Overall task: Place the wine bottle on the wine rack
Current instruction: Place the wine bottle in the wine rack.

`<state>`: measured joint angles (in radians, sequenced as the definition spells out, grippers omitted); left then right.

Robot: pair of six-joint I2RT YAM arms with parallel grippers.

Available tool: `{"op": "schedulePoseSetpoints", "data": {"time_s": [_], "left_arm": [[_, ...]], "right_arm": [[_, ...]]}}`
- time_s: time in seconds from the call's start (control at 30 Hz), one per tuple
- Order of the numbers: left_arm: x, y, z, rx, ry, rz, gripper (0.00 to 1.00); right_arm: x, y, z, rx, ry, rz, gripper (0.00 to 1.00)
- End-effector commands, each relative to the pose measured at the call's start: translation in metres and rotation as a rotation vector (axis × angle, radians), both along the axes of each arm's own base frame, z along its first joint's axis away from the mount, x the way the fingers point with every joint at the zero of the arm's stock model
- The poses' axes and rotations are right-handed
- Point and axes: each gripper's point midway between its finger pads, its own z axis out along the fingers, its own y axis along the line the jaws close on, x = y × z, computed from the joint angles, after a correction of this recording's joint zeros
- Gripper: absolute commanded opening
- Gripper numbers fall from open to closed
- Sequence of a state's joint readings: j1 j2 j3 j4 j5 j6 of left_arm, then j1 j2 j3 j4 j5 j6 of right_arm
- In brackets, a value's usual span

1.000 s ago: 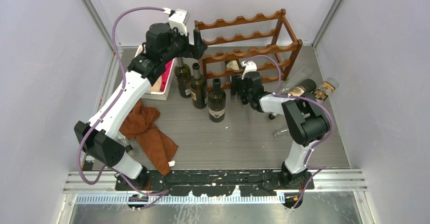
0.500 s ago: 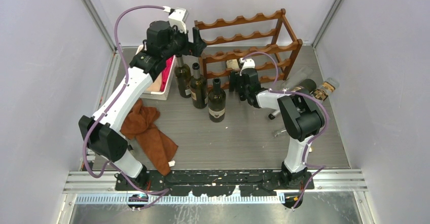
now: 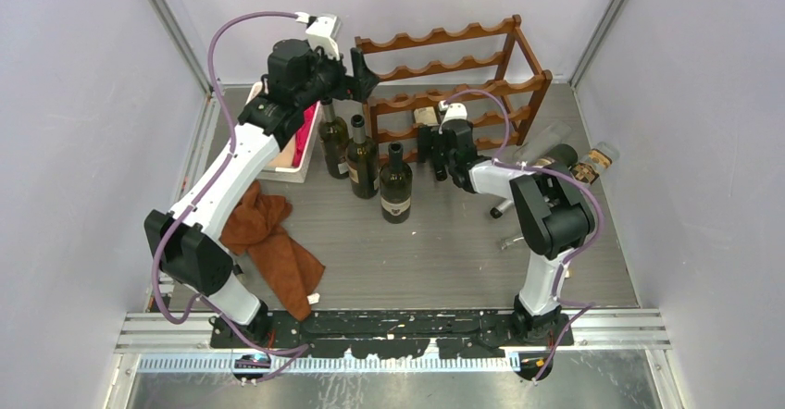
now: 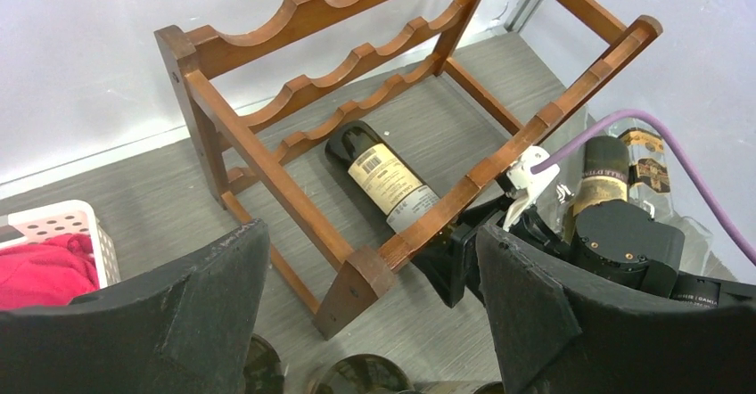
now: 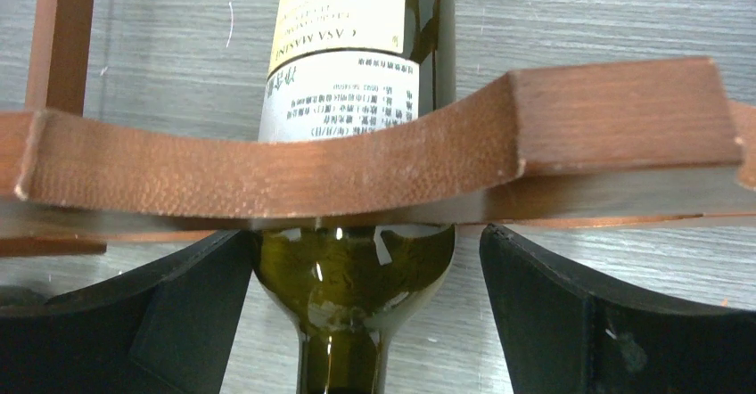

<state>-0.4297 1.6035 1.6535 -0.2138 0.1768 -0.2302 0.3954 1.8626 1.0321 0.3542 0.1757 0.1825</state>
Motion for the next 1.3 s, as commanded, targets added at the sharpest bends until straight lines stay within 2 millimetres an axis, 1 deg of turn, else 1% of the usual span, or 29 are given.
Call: {"op": "schedulePoseSetpoints", "data": {"time_s": [0.0,0.07,0.17,0.23,0.27,0.33,0.4,0.53,0.57,0.63,0.73,0.77,0.83,0.87,1.0,1.13,1.27], "left_arm": [[-0.006,0.004,0.055,-0.116,-0.106,0.014,0.85],[-0.003,0.007,0.057,-0.134,-0.086,0.042,0.85],[0.008,0.013,0.052,-0.163,-0.031,0.12,0.84],[0.019,0.018,0.05,-0.187,-0.002,0.184,0.79],[0.024,0.018,0.048,-0.195,0.012,0.2,0.75],[0.035,0.021,0.042,-0.199,0.043,0.251,0.64],[0.047,0.023,0.033,-0.175,0.078,0.294,0.59],[0.07,0.03,0.008,-0.09,0.163,0.392,0.59],[0.074,0.031,0.005,-0.073,0.177,0.405,0.59],[0.084,0.03,-0.012,-0.034,0.215,0.422,0.59],[0.093,0.027,-0.02,-0.022,0.214,0.425,0.6],[0.096,0.027,-0.019,-0.022,0.208,0.428,0.6],[0.102,0.025,-0.024,-0.014,0.212,0.432,0.61],[0.105,0.024,-0.029,-0.007,0.219,0.434,0.6],[0.115,0.017,-0.048,0.003,0.248,0.432,0.57],[0.12,0.015,-0.062,0.018,0.269,0.431,0.53],[0.121,0.012,-0.069,0.021,0.282,0.421,0.49]], "right_arm": [[0.003,0.002,0.072,0.028,-0.152,0.043,1.0],[-0.005,0.003,0.077,0.027,-0.144,0.065,1.0],[-0.017,0.0,0.08,0.022,-0.129,0.078,1.0],[-0.025,-0.002,0.08,0.015,-0.12,0.089,1.0],[-0.028,-0.003,0.08,0.012,-0.116,0.093,1.0],[-0.034,-0.005,0.082,0.014,-0.113,0.095,1.0],[-0.038,-0.007,0.083,0.013,-0.108,0.095,1.0],[-0.046,-0.014,0.087,0.041,-0.074,0.097,1.0],[-0.048,-0.016,0.087,0.056,-0.06,0.104,1.0],[-0.055,-0.016,0.087,0.091,-0.024,0.145,1.0],[-0.062,-0.018,0.088,0.137,0.017,0.194,1.0],[-0.064,-0.02,0.088,0.145,0.025,0.202,1.0],[-0.067,-0.021,0.089,0.159,0.035,0.217,1.0],[-0.068,-0.022,0.088,0.159,0.041,0.222,1.0],[-0.07,-0.023,0.082,0.137,0.114,0.238,1.0],[-0.07,-0.023,0.078,0.147,0.168,0.255,1.0],[-0.07,-0.022,0.077,0.164,0.173,0.254,0.99]]}}
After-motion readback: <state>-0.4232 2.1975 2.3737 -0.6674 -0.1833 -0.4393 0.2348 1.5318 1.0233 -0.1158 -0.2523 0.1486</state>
